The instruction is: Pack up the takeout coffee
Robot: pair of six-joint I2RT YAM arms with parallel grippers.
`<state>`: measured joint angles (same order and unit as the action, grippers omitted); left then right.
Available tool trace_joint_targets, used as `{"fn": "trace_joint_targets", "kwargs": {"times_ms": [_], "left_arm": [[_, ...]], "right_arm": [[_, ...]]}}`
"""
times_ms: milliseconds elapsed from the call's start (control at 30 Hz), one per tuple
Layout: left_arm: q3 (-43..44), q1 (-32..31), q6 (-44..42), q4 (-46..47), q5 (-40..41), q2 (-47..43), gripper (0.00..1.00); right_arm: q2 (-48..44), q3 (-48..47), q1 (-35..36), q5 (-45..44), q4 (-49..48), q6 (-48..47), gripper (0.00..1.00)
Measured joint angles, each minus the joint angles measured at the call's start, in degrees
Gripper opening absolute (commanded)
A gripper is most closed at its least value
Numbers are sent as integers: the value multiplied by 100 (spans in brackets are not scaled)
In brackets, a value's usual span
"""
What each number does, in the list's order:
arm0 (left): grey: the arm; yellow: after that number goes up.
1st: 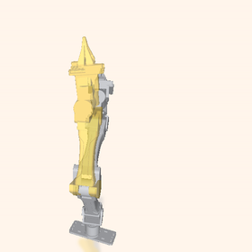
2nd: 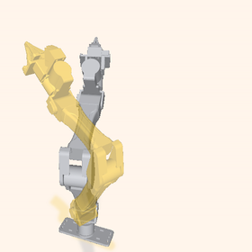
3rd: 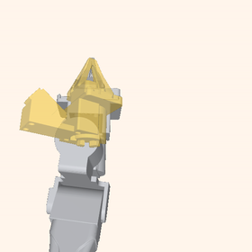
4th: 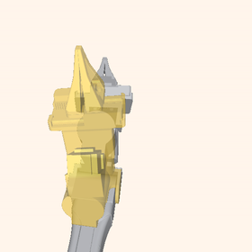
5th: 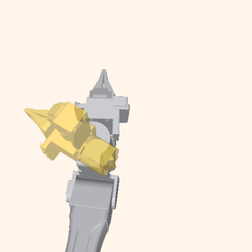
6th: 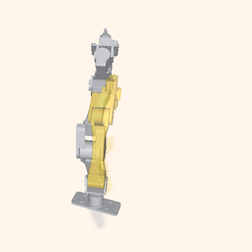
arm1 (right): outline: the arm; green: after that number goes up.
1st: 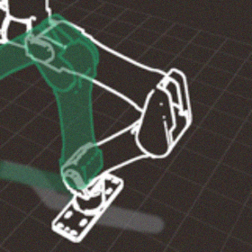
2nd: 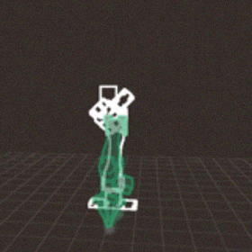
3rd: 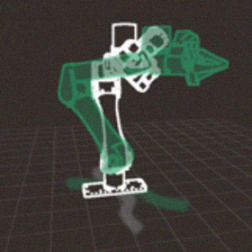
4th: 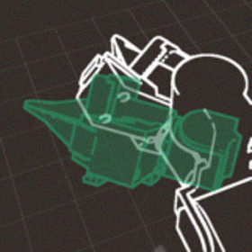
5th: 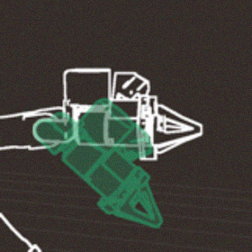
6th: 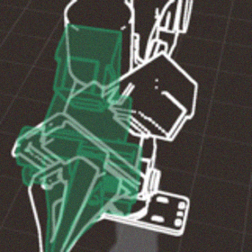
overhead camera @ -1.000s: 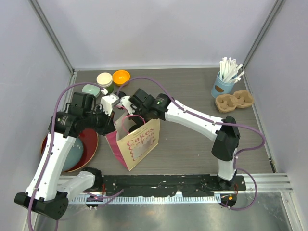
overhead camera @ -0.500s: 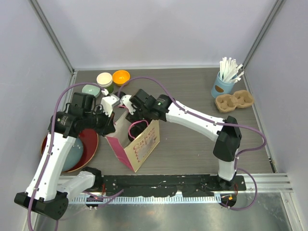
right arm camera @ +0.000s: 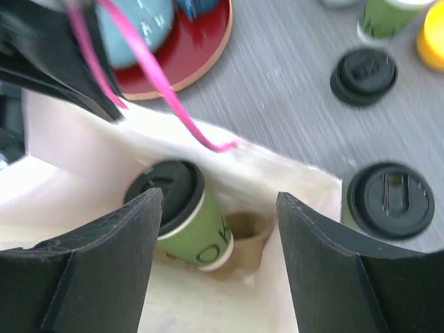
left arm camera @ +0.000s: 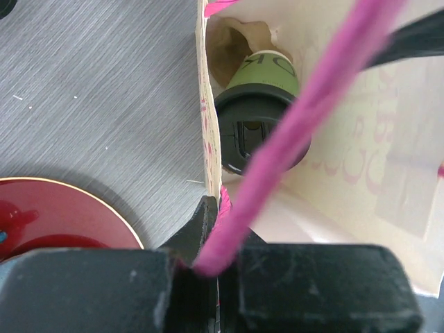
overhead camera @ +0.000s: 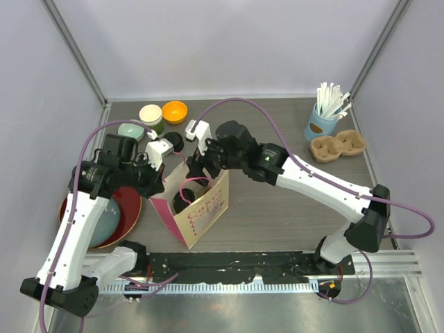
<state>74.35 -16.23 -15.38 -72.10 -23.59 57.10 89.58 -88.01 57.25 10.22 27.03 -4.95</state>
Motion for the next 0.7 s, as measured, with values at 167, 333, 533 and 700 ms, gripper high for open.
{"fn": "trace_joint_targets", "kwargs": {"times_ms": [167,333,533,700], "left_arm": [[42,0,-28,-92,-2,0,0],[42,0,-35,-105,-2,0,0],[44,0,-72,-114,-9,0,0],[63,0,-131,-184,-9,0,0]], "right_arm": [[-446,289,0,479,-960,227,73],[-761,608,0,787,-1744,551,73],[-1029,699,0,874,-2267,933,73],[-1279,697,0,673,-2441,1211,76]]}}
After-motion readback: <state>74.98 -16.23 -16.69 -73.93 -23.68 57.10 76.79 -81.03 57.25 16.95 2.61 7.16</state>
